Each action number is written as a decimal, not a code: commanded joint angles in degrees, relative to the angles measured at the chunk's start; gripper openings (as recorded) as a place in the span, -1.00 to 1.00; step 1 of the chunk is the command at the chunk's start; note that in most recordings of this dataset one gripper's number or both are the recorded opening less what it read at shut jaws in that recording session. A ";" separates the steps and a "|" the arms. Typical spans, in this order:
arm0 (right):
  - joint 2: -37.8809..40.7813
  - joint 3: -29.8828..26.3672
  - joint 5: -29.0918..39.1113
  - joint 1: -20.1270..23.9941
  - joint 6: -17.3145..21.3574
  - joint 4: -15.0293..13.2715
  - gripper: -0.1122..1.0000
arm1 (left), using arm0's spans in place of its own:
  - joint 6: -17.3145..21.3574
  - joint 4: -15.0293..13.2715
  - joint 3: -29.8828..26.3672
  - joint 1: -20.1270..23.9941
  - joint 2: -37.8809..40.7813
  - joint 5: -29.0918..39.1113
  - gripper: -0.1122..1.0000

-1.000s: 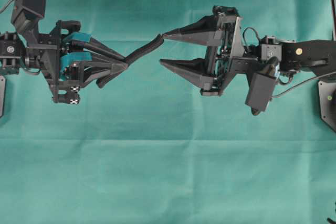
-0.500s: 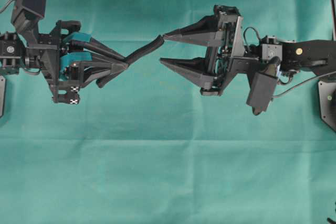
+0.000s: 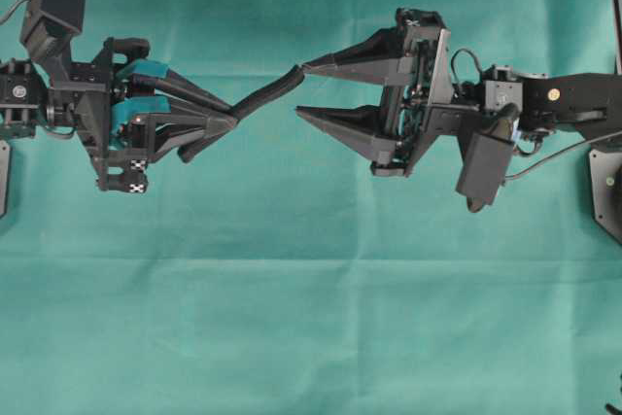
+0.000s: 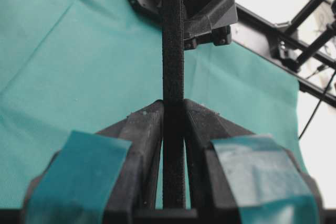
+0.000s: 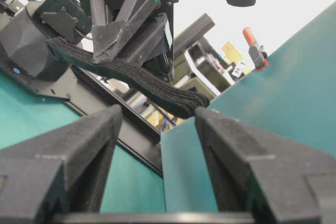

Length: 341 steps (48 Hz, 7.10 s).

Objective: Peel off the Velcro with your right arm.

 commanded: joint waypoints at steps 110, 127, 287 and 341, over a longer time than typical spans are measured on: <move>0.44 -1.05 -0.53 -0.62 0.44 -0.88 -0.44 | 0.09 -0.09 -0.18 1.05 -0.62 -0.53 -0.62; 0.35 -0.70 -0.62 -0.26 0.44 -0.88 -0.60 | 0.09 -0.09 -0.35 1.23 -0.62 -0.53 -0.62; 7.29 -7.21 2.99 2.29 0.62 -0.88 -0.97 | 0.09 -0.09 -0.53 1.76 -0.18 -1.58 -0.62; 14.50 -15.47 8.00 5.62 0.62 -1.32 -0.97 | 0.09 -0.09 -0.26 2.64 0.09 -2.55 -0.62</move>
